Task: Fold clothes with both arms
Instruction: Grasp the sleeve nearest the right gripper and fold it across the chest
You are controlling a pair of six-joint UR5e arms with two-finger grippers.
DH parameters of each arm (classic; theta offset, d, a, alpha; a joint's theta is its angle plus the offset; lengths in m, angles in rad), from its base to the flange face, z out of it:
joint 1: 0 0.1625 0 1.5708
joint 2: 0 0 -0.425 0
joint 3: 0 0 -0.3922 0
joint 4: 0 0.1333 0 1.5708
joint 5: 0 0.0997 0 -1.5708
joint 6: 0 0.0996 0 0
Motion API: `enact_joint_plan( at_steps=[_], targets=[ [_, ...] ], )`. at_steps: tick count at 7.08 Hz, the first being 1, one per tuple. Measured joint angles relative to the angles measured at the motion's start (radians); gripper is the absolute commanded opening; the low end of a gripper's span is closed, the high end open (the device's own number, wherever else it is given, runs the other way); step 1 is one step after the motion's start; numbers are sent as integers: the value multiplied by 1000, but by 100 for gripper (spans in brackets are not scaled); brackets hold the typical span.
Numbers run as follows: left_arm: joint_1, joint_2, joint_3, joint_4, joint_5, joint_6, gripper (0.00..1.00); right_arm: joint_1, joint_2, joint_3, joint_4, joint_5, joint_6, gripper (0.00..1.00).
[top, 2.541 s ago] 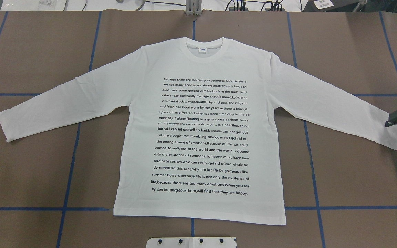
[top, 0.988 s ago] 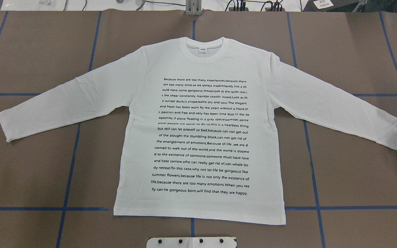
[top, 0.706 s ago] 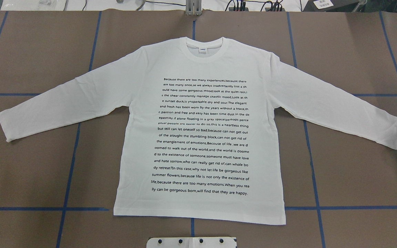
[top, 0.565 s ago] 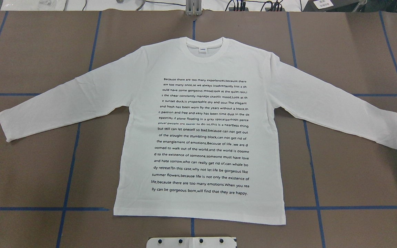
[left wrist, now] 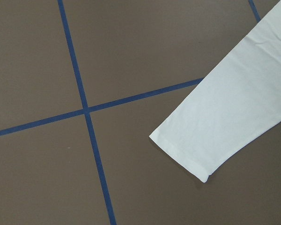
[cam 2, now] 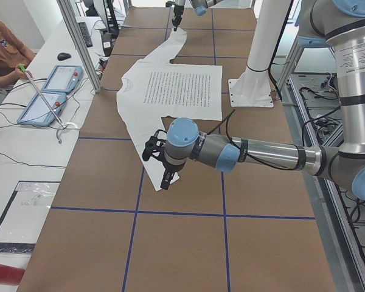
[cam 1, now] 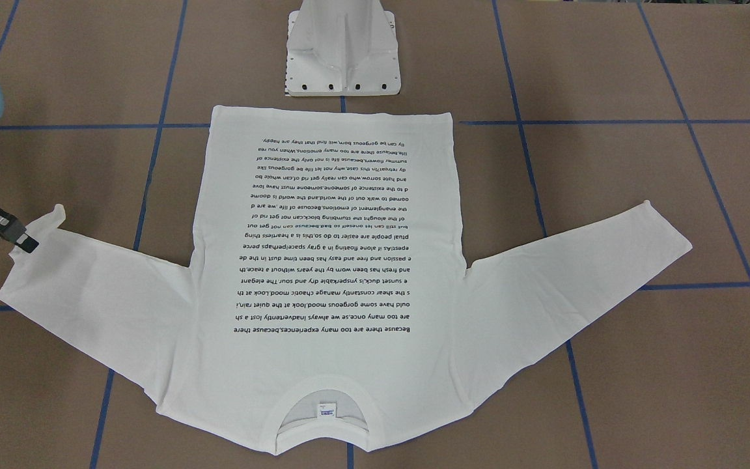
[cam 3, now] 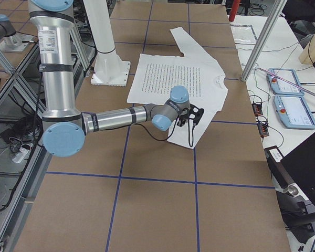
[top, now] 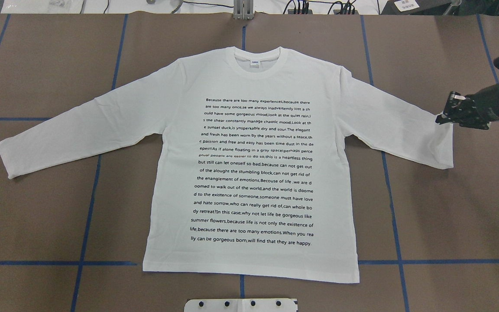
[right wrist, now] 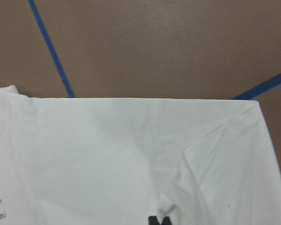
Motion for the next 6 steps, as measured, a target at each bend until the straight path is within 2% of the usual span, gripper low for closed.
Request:
enact_joint_plan(
  at_steps=[2, 3, 4, 5, 6],
  targets=[
    [0, 5, -7, -3, -3, 1, 100, -121, 304, -14, -182, -65, 249, 0],
    [0, 5, -8, -6, -6, 1, 100, -210, 471, -59, -257, -178, 363, 0],
    [0, 5, -11, -8, -8, 2, 100, -312, 640, -167, -271, -325, 471, 0],
    [0, 5, -15, -9, -8, 2, 100, -386, 783, -305, -242, -429, 545, 0],
    [0, 5, -18, -11, -9, 3, 100, -434, 884, -420, -196, -494, 581, 0]
  ],
)
